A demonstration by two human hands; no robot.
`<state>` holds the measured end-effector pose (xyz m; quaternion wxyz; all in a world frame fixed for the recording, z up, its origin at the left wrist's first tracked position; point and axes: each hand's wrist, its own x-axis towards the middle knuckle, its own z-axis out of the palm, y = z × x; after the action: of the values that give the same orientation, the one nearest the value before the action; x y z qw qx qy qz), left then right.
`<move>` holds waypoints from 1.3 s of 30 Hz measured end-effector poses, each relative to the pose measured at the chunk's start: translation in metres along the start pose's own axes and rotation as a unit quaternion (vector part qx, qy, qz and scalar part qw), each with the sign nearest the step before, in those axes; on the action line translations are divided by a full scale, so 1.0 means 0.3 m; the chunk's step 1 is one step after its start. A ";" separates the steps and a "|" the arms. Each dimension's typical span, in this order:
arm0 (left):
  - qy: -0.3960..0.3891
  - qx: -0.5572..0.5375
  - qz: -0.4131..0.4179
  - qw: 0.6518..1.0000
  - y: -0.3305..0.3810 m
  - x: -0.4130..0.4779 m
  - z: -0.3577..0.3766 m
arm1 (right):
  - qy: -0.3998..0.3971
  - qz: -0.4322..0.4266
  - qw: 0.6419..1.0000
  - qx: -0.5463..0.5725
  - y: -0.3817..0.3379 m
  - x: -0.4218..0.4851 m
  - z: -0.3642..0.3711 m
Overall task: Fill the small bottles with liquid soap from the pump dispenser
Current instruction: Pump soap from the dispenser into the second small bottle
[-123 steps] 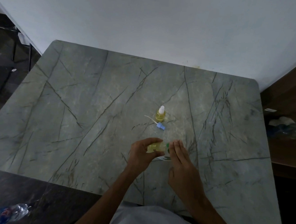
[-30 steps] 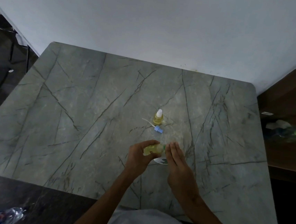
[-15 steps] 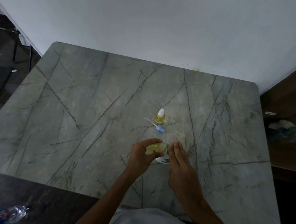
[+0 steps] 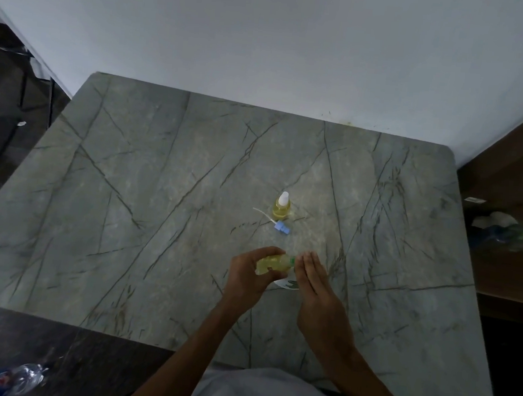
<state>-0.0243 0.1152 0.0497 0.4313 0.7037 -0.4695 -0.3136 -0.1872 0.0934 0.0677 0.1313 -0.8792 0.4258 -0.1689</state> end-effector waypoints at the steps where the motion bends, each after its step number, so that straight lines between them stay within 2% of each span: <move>1: 0.003 -0.002 0.000 1.000 0.002 0.000 0.000 | 0.005 -0.004 1.000 -0.005 -0.005 0.001 -0.007; 13: 0.002 -0.012 0.008 1.000 0.003 -0.004 -0.002 | 0.016 -0.004 0.999 -0.035 -0.016 -0.002 -0.027; 23: 0.000 -0.016 -0.007 1.000 -0.029 -0.018 0.009 | 0.014 0.008 1.000 -0.001 -0.013 -0.020 0.001; 32: -0.002 -0.027 0.019 0.999 -0.018 -0.030 0.007 | 0.015 0.001 1.000 0.021 -0.004 -0.015 -0.030; 39: -0.013 -0.031 0.019 0.999 -0.024 -0.042 0.003 | 0.004 0.038 0.997 0.059 -0.008 -0.005 -0.038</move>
<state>-0.0268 0.1280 0.0433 0.4531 0.6769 -0.4780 -0.3288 -0.1911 0.0951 0.0788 0.1880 -0.8522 0.4490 -0.1918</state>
